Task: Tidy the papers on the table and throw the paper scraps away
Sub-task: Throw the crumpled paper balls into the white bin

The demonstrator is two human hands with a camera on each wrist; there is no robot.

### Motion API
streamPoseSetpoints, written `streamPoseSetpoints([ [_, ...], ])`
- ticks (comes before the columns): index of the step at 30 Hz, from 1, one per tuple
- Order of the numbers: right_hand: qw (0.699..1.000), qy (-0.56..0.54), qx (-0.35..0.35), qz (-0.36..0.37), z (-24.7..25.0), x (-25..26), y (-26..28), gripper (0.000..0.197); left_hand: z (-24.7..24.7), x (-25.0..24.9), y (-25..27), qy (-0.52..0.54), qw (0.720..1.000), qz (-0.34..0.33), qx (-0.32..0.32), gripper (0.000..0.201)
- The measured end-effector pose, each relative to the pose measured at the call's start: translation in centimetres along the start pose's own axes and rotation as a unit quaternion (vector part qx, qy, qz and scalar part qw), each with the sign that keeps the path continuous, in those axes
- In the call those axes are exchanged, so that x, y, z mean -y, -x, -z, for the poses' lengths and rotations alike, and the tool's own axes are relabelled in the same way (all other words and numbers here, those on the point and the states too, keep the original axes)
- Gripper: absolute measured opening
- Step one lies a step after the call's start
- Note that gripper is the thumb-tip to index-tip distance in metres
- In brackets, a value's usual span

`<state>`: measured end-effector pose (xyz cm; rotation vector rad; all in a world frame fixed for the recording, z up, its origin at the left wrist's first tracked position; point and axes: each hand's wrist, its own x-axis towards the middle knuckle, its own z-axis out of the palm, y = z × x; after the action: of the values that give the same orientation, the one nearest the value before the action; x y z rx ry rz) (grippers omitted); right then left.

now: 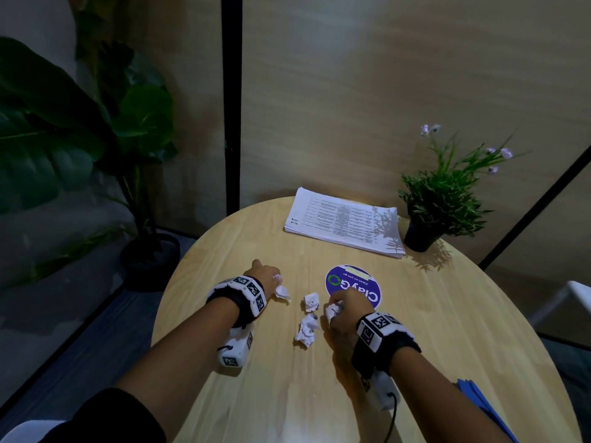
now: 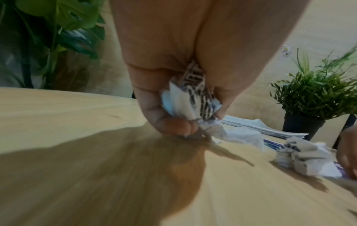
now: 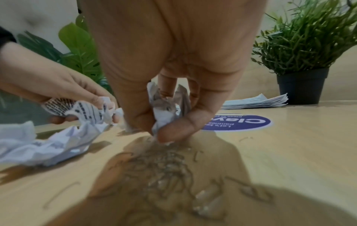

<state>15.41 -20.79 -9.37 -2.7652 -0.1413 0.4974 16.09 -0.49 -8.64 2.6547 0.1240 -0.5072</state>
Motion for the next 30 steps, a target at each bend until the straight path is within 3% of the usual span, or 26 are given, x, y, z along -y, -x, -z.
streamPoseSetpoints([
  [3, 0.999, -0.04, -0.024, -0.002, 0.6, -0.4, 1.3, 0.009, -0.2, 0.1, 0.2, 0.0, 1.0, 0.006, 0.005, 0.032],
  [5, 0.998, -0.054, -0.028, 0.005, 1.1, -0.4, 2.2, 0.012, 0.3, 0.0, 1.1, 0.0, 1.0, 0.0, 0.007, 0.032],
  [9, 0.993, -0.108, -0.025, 0.043, 2.1, 1.2, 4.7, 0.017, 1.4, 1.1, 4.3, 0.035, 0.997, -0.03, -0.056, 0.029],
  [11, 0.988, -0.139, -0.027, 0.061, 2.1, 2.6, 6.1, 0.014, 2.2, 2.7, 6.1, 0.07, 0.994, -0.028, -0.085, 0.017],
  [13, 0.982, -0.169, -0.026, 0.078, 1.9, 4.4, 7.3, 0.019, 3.1, 4.5, 8.0, 0.089, 0.992, -0.016, -0.09, 0.043],
  [17, 0.964, -0.247, 0.039, 0.091, 0.5, 9.2, 9.7, 0.017, 4.5, 8.4, 13.6, 0.109, 0.984, -0.032, -0.139, 0.049],
  [21, 0.953, -0.255, 0.092, 0.135, -2.3, 15.2, 11.7, 0.022, 4.4, 13.4, 20.1, 0.144, 0.978, -0.025, -0.15, 0.047],
  [26, 0.946, -0.216, 0.156, 0.185, -6.8, 22.7, 13.8, 0.022, 3.1, 20.6, 26.6, 0.163, 0.974, 0.051, -0.152, 0.038],
  [30, 0.943, -0.175, 0.193, 0.206, -10.8, 27.6, 15.4, 0.035, 0.8, 25.8, 29.8, 0.18, 0.967, 0.109, -0.146, 0.036],
])
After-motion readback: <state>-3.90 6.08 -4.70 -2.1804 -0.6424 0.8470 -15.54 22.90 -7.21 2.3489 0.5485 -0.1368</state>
